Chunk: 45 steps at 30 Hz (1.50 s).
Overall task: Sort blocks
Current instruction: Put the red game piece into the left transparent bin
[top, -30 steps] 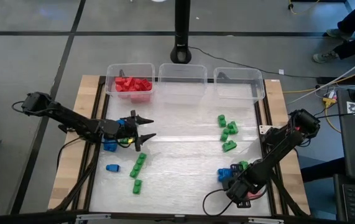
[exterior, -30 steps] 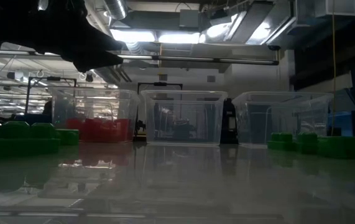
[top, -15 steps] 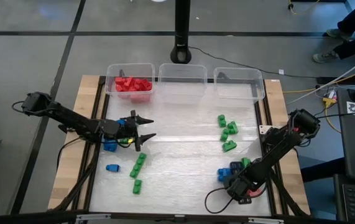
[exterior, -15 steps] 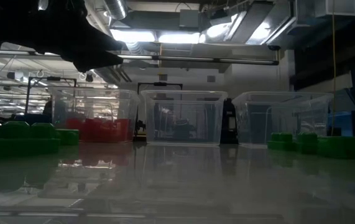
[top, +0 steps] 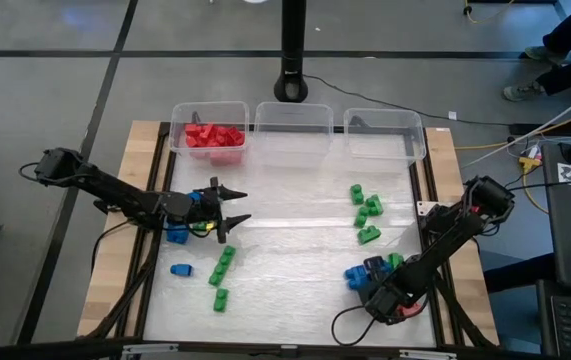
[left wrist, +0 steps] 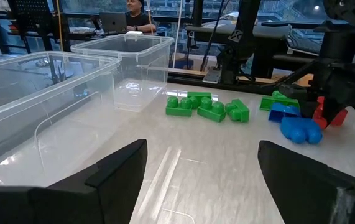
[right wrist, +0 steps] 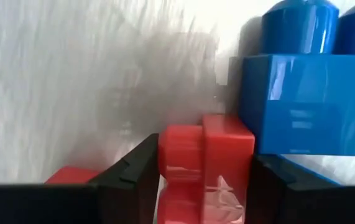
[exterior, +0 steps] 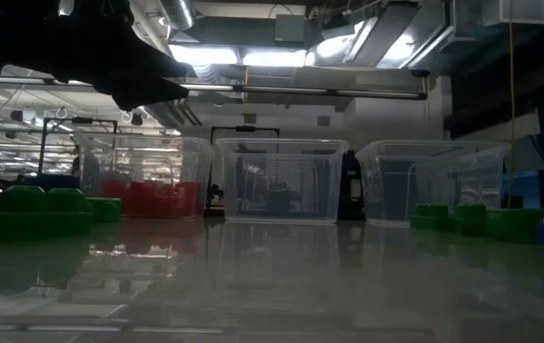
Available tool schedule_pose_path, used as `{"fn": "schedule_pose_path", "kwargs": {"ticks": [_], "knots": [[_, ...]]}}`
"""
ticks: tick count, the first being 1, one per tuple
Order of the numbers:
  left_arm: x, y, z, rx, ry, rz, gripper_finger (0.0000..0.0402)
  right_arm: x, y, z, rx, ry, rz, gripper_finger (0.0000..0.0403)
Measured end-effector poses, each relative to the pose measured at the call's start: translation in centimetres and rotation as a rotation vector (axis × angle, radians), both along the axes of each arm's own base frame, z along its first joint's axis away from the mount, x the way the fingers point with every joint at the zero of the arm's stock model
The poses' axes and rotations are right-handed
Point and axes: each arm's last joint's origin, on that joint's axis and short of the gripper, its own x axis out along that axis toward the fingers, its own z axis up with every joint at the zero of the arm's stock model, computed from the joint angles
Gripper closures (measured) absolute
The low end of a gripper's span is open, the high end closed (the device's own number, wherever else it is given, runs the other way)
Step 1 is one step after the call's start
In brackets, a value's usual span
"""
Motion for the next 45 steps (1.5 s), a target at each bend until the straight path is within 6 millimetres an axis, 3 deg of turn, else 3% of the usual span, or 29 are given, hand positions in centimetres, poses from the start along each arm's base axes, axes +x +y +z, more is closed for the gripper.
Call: {"fn": "schedule_pose_path", "kwargs": {"ticks": [7,13,17,21,27,34,41,45], "knots": [[0.0,0.0,0.0,-0.003,-0.001,0.000,0.0105,0.7,0.9,1.4,0.058,-0.005,-0.024,0.0227],[0.0,0.0,0.0,-0.004,-0.002,0.000,0.0105,2.3,1.4,4.6,0.089,0.014,-0.041,0.0234],[0.0,0.0,0.0,-0.004,-0.002,0.000,0.0105,4.5,0.6,7.5,0.079,-0.054,-0.014,0.0234],[0.0,0.0,0.0,-0.004,-0.001,0.000,0.0105,7.4,-1.4,10.0,0.020,-0.189,0.044,0.0231],[0.0,0.0,-0.3,-0.045,0.014,0.006,0.0105,11.9,-7.0,12.3,-0.200,-0.376,0.159,0.0233],[-0.1,0.0,-0.5,-0.012,0.047,0.004,0.0105,16.9,-17.3,14.0,-0.428,-0.601,0.129,0.0230],[-1.0,-0.1,-0.6,0.017,0.120,-0.014,0.0105,19.4,-26.0,16.7,-0.519,-0.940,0.040,0.0232],[-2.0,0.2,-0.3,0.017,0.146,0.003,0.0105,20.7,-29.9,16.3,-0.509,-1.096,0.026,0.0230]]}}
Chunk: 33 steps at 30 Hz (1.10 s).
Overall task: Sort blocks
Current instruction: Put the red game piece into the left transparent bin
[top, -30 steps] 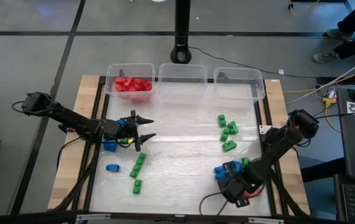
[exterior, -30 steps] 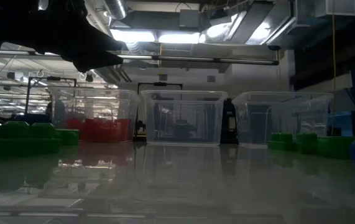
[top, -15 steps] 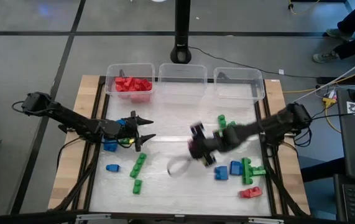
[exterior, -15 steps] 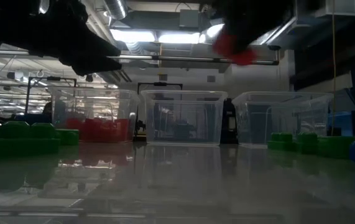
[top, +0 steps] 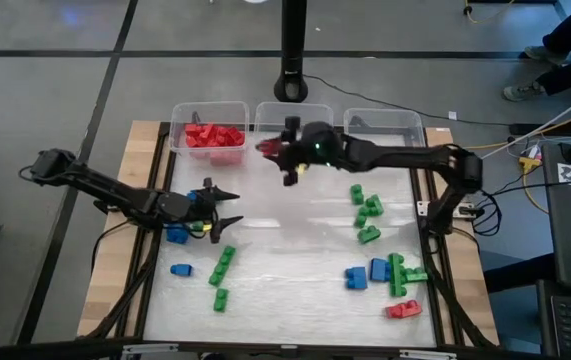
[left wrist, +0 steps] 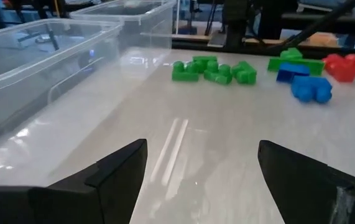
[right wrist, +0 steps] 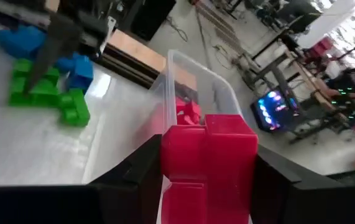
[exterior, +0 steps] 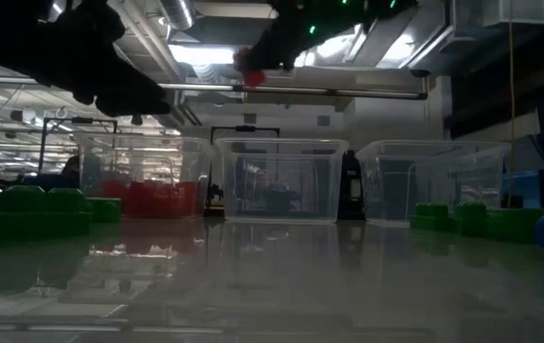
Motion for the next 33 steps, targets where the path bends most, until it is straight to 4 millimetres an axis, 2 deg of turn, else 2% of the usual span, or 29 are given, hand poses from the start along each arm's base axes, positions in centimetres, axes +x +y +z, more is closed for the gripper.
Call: {"fn": "schedule_pose_path", "kwargs": {"ticks": [5,8,14,19,25,33], "knots": [[-0.9,0.3,0.9,0.010,-0.038,0.036,0.0105,2.0,-4.0,-1.8,0.000,-0.143,0.035,0.0231],[-1.2,0.4,1.0,0.027,-0.030,0.027,0.0105,3.7,-5.8,-2.7,-0.007,-0.165,0.014,0.0228],[-1.3,0.4,1.1,0.080,-0.021,0.015,0.0105,7.5,-8.7,-3.0,-0.019,-0.197,0.002,0.0226],[-1.3,0.4,1.1,0.166,0.011,-0.006,0.0105,9.9,-9.9,-3.5,-0.030,-0.221,-0.002,0.0224],[-1.3,0.4,1.1,0.271,0.042,-0.030,0.0105,11.5,-10.7,-4.8,-0.042,-0.261,-0.049,0.0215],[-1.4,0.5,0.5,0.284,0.100,-0.037,0.0105,11.7,-10.9,-5.7,-0.014,-0.219,-0.094,0.0117]]}}
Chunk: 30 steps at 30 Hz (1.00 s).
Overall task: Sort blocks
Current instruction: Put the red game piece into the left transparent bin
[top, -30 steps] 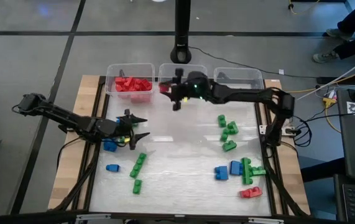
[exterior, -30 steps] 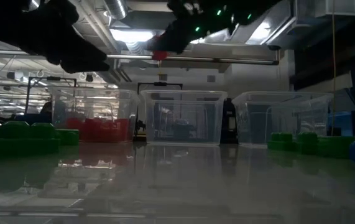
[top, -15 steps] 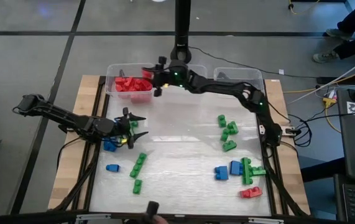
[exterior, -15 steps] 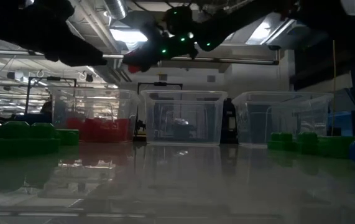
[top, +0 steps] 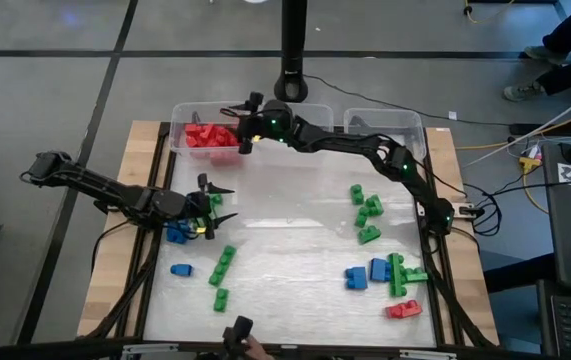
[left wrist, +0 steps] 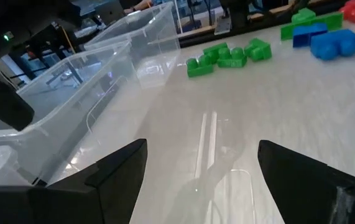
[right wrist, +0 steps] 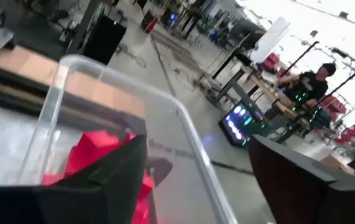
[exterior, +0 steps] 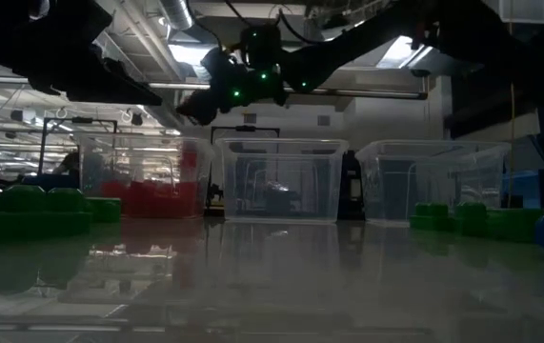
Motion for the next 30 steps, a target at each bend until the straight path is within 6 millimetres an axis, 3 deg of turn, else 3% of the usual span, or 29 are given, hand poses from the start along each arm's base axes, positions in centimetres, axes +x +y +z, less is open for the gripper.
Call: {"fn": "schedule_pose_path", "kwargs": {"ticks": [3,6,13,17,22,30], "knots": [[0.0,0.0,-0.1,-0.001,0.005,0.001,0.0105,-0.3,0.1,0.2,0.016,0.041,0.006,0.0090],[0.0,0.0,-0.1,-0.001,0.005,0.001,0.0105,-1.0,0.9,1.9,0.027,0.096,0.017,0.0077],[0.0,0.0,-0.1,-0.014,0.001,0.005,0.0105,-5.1,6.2,7.4,0.043,0.404,0.112,0.0088],[0.0,0.0,-0.1,-0.019,-0.001,0.007,0.0105,-8.5,10.5,9.8,0.128,0.596,0.164,0.0100],[0.0,0.0,-0.1,-0.042,-0.009,0.013,0.0105,-12.0,17.0,11.4,0.239,0.785,0.182,0.0110],[0.1,0.0,0.3,-0.018,-0.032,0.003,0.0105,-15.9,28.1,10.4,0.373,1.051,0.127,0.0111]]}}
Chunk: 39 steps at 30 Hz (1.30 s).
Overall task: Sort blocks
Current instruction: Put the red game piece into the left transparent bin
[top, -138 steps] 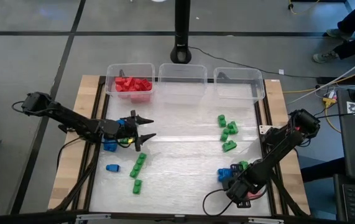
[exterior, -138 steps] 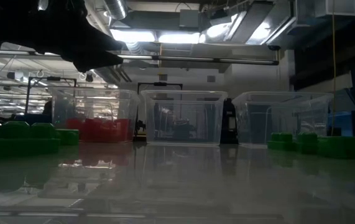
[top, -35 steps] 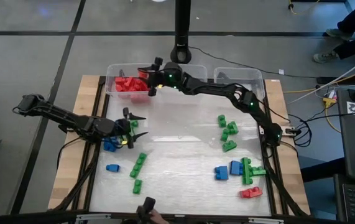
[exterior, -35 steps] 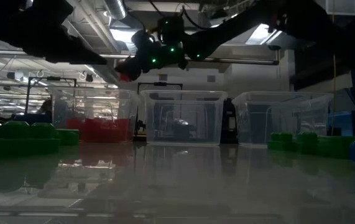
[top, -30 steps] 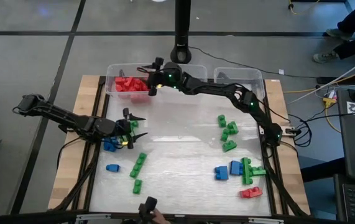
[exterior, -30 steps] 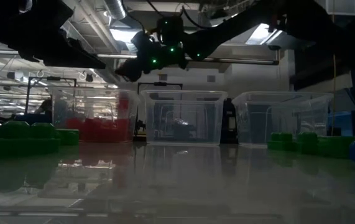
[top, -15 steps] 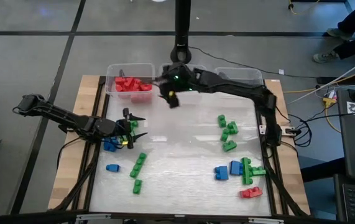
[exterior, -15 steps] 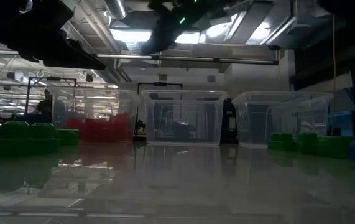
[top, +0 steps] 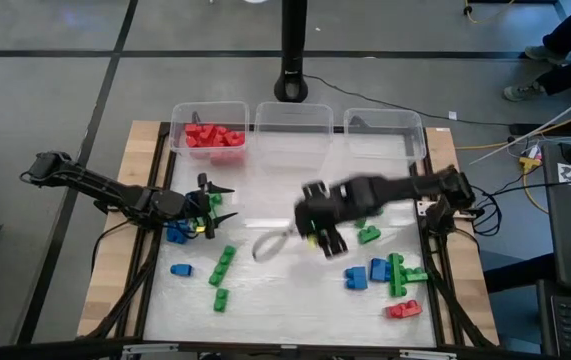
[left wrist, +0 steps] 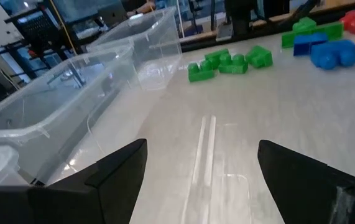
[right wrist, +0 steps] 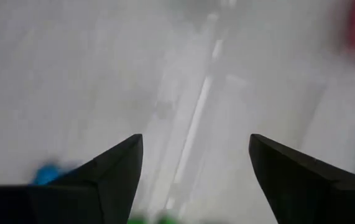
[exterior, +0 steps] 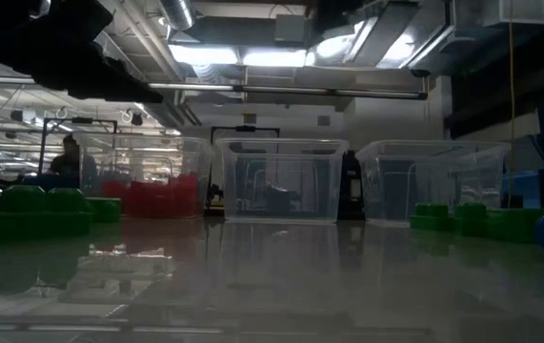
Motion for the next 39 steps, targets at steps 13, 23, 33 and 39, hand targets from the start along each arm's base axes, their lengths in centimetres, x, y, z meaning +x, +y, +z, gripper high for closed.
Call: {"fn": "schedule_pose_path", "kwargs": {"ticks": [13,23,33,39], "knots": [[0.2,0.0,0.7,0.048,-0.056,-0.015,0.0105,-7.8,14.6,-3.0,0.035,0.064,-0.238,0.0111],[0.2,0.0,0.8,0.063,-0.055,-0.018,0.0105,-15.7,20.7,-9.1,0.069,0.229,-0.514,0.0111],[0.2,0.0,0.9,0.057,-0.068,-0.017,0.0105,-17.0,24.1,-12.6,0.337,0.165,-0.527,0.0111],[0.2,0.0,0.9,0.057,-0.070,-0.017,0.0105,-17.2,23.3,-12.9,0.233,0.109,-0.530,0.0111]]}}
